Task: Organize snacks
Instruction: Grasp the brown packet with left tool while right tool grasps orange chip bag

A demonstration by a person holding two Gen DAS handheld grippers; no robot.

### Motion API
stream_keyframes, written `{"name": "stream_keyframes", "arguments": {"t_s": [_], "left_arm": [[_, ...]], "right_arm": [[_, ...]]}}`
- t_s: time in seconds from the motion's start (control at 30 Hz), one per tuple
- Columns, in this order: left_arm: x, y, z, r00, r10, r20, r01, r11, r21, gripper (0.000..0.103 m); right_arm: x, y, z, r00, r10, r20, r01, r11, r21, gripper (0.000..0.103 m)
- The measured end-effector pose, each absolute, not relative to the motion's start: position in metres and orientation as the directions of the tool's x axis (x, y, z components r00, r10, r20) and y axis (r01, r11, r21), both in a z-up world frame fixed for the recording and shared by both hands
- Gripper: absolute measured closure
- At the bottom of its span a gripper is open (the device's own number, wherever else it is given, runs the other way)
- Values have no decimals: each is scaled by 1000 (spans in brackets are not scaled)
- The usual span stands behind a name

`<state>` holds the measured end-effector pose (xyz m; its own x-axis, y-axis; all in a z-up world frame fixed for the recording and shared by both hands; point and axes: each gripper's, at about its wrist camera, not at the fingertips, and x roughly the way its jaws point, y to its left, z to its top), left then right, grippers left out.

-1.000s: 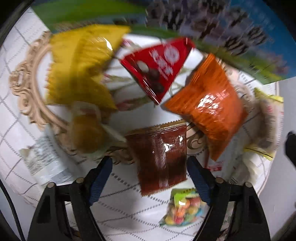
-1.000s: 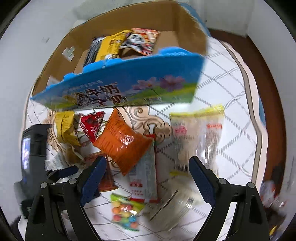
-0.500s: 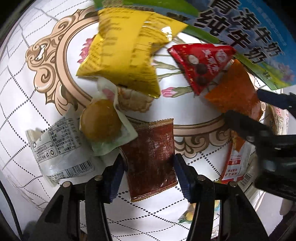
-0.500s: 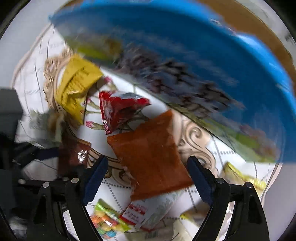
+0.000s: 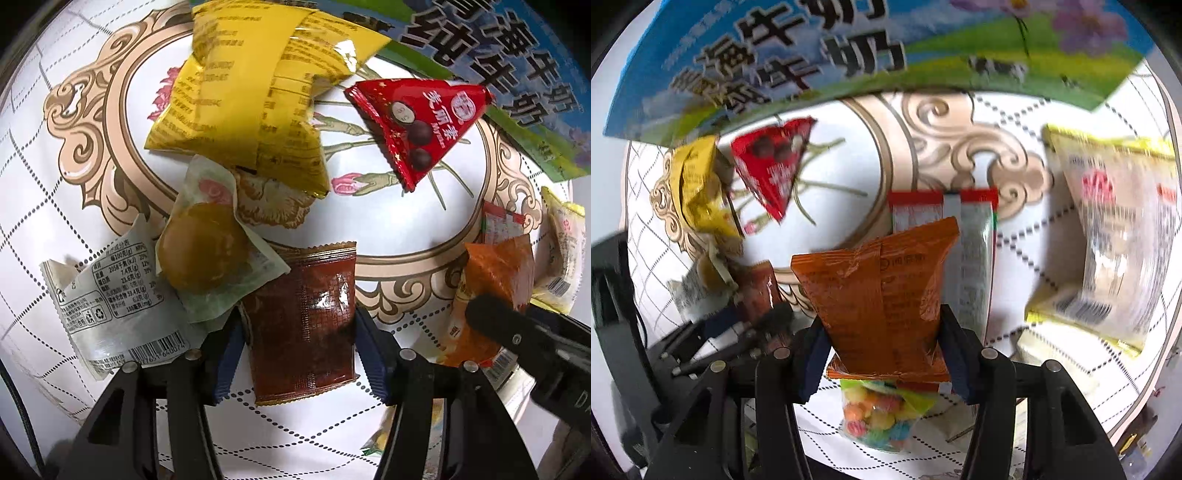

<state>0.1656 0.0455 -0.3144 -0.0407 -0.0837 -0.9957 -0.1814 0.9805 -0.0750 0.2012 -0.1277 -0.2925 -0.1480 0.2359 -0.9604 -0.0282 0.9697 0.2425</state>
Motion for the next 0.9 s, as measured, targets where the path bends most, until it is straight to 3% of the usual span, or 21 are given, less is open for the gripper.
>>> {"name": "stream_keyframes", "arguments": {"t_s": [0.17, 0.37, 0.57, 0.9], "left_arm": [[164, 36, -309, -16, -45, -999, -141, 989, -42, 49], [160, 25, -296, -8, -39, -999, -134, 990, -37, 49], [158, 20, -271, 8, -49, -999, -124, 991, -50, 49], [153, 15, -203, 93, -134, -987, -84, 986, -142, 49]], "right_arm": [[190, -112, -297, -100, 155, -983, -101, 981, 165, 40], [176, -95, -298, -50, 84, -995, -131, 987, 89, 44], [161, -112, -283, -27, 147, -989, -61, 987, 148, 52], [149, -143, -218, 59, 279, -958, -5, 960, 280, 53]]}}
